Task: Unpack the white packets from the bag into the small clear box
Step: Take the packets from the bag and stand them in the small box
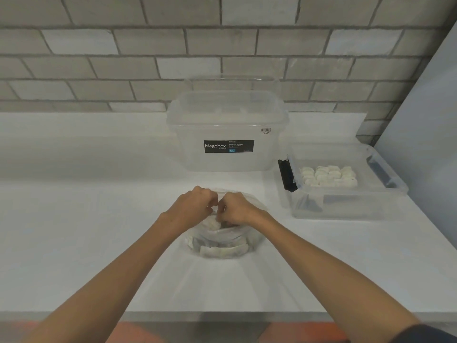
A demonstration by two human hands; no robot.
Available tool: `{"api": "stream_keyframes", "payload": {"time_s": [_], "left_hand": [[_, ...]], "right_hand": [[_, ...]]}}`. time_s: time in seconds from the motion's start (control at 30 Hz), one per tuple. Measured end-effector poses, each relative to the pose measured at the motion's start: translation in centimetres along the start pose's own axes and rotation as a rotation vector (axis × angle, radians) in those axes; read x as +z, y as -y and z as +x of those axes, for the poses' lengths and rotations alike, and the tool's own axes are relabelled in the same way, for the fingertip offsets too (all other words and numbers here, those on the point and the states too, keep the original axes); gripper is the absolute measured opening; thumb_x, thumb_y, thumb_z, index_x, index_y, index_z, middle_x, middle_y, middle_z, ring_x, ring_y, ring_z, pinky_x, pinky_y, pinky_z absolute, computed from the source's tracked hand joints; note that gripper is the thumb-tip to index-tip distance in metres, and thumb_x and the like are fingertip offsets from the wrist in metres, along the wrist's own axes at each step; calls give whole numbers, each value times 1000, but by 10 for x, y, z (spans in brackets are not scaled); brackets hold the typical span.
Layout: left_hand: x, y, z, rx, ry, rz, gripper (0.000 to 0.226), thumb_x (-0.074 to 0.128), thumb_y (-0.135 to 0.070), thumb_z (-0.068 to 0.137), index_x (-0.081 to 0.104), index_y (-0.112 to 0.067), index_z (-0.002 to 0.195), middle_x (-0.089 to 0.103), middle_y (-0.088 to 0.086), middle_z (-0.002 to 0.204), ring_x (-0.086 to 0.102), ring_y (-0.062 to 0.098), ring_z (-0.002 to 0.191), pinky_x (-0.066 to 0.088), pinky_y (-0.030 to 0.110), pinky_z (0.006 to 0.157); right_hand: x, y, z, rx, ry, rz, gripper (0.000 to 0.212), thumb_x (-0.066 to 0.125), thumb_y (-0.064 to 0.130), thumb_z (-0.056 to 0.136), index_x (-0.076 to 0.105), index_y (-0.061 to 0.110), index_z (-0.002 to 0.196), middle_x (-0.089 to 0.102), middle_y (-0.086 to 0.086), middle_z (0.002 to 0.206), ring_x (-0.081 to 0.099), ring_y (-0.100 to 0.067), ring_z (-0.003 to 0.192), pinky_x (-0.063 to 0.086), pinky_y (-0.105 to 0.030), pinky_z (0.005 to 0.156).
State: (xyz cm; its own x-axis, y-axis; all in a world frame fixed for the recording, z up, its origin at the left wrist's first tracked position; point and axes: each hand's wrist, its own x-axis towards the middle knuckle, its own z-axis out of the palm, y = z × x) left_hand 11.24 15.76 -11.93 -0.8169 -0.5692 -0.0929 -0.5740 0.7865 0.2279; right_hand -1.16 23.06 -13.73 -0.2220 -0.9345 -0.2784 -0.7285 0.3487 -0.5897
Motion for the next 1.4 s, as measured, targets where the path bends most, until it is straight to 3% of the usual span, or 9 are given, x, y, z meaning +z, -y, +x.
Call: {"api": "stream_keyframes", "payload": {"time_s": [0.2,0.37,0.53,0.7,0.83,1.03,1.13,1.3,1.4], "left_hand": [[-6,5,2,-18,-21,-278,18,62,-10,88,69,-16,104,68,1,99,61,13,77,49,25,81],[-12,0,0,5,-48,-417,4,69,-22,87,70,-20,91,67,-9,85,62,5,71,38,8,63],[-18,3,-2,-36,-133,-449,8,64,-15,89,68,-14,82,64,-8,66,59,4,65,38,5,58],[-22,11,-3,-65,-158,-477,14,64,-15,89,66,-21,77,70,2,69,66,15,69,45,19,63],[-27,14,-2,-80,-186,-500,10,64,-13,88,67,-19,81,71,3,69,67,18,69,48,25,67],[-35,16,-2,-93,-223,-515,8,65,-19,89,68,-20,82,65,-7,63,60,7,63,38,7,53],[-43,14,-1,-98,-256,-535,7,66,-22,89,69,-22,83,67,-7,67,60,13,69,39,9,53],[-60,4,5,-74,-289,-596,5,68,-21,87,70,-23,83,72,-3,75,66,16,81,50,28,75],[-70,-7,12,-35,-293,-663,3,69,-21,86,71,-20,86,69,-6,70,63,9,70,49,26,71]], "right_hand": [[-27,-3,-12,-26,-66,29,10,59,7,88,69,7,86,69,-10,72,62,-9,52,42,-10,46],[-42,-5,-24,-69,-93,114,10,58,8,88,66,10,83,72,-15,75,66,-11,57,54,-20,56],[-31,-4,-21,-33,-52,98,14,55,2,86,69,5,84,72,-14,73,67,-15,56,51,-17,50],[0,5,-9,-11,57,-37,10,63,9,81,63,5,72,66,-11,74,57,-19,68,45,-24,58],[7,8,-4,-10,84,14,27,68,10,79,49,14,59,52,2,58,50,-12,55,36,-19,50],[-14,6,-7,17,39,97,6,67,7,80,65,8,75,62,-5,59,55,-7,47,41,-12,44],[-39,4,-12,10,-25,136,7,68,8,81,63,12,78,69,-10,71,63,-8,53,44,-12,45],[-85,-2,-27,-8,-93,174,6,70,11,82,65,11,86,66,-4,71,64,-12,60,46,-18,50],[-111,-7,-38,-23,-126,175,5,69,14,84,69,13,90,66,1,71,61,-10,62,47,-19,54]]}}
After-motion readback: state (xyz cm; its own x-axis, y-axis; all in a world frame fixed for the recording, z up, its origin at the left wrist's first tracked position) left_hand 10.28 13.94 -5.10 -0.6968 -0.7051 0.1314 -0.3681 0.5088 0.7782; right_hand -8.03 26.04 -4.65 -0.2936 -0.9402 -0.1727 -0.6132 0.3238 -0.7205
